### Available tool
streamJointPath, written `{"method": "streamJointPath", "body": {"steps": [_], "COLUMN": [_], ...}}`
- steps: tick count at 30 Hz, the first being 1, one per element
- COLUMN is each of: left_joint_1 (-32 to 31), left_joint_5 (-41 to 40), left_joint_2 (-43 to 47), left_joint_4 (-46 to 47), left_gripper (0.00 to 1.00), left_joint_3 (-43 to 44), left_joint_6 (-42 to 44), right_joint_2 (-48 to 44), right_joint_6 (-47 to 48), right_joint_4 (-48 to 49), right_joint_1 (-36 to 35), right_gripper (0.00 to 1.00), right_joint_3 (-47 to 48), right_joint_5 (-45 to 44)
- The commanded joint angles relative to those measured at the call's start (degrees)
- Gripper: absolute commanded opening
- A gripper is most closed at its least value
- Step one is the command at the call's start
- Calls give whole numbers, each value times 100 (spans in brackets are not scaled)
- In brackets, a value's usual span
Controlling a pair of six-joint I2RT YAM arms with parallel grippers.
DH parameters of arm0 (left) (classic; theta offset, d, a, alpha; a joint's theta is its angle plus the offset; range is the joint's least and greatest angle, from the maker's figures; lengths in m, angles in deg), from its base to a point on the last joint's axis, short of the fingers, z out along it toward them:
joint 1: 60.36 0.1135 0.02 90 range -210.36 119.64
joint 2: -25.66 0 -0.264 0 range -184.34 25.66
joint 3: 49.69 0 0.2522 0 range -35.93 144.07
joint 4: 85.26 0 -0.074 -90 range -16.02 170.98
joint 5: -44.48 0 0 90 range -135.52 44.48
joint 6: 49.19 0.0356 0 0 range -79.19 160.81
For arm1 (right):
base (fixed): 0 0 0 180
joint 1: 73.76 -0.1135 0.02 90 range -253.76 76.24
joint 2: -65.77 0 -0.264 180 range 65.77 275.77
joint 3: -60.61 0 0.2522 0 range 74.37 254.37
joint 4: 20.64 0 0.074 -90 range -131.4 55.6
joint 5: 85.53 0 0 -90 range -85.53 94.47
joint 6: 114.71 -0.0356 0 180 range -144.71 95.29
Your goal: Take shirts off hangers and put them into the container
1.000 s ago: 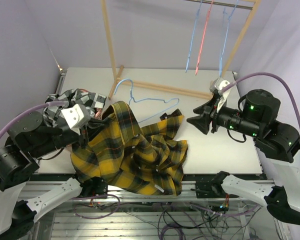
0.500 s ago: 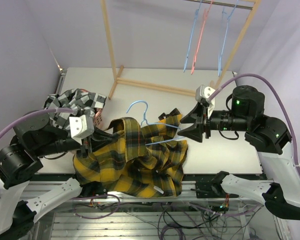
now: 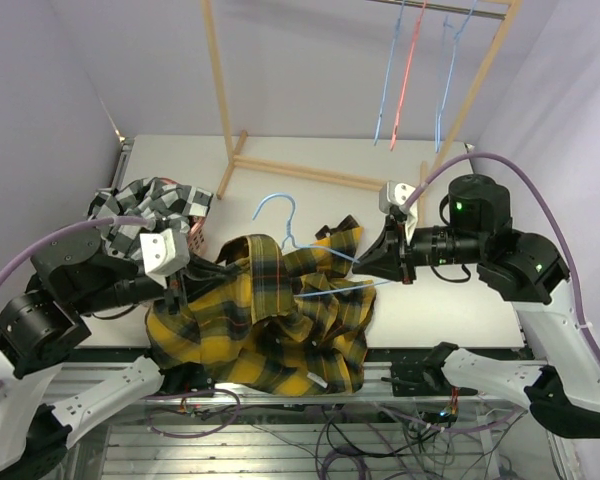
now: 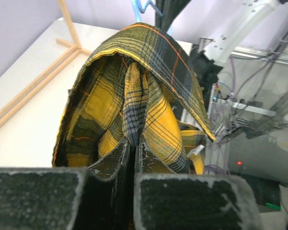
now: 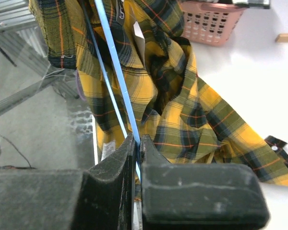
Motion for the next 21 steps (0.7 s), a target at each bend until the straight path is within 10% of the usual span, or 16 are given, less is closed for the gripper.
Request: {"method": "streamJointPath", "body": {"steps": [1,7,21], "left_joint_1": [6,9,6], "left_joint_5": [-1142,-3029,-5091], "left_joint_2": [-30,-478,-1774], "left_joint_4": [831,1385,1795], "left_gripper": [9,40,69], "left_joint_3": [-401,-1110,-1082], "left_joint_6": [-245,-494,-889], "right_joint_2": [-137,108,948], "right_joint_6": [-419,-728,-1422], "right_joint_4": [351,379,-1179], "right_joint_1": [-17,-15,-22], "right_gripper": [0,0,0], "right_joint_3": [-37,131,888], "right_joint_5": [-846,-2702,-4016]}}
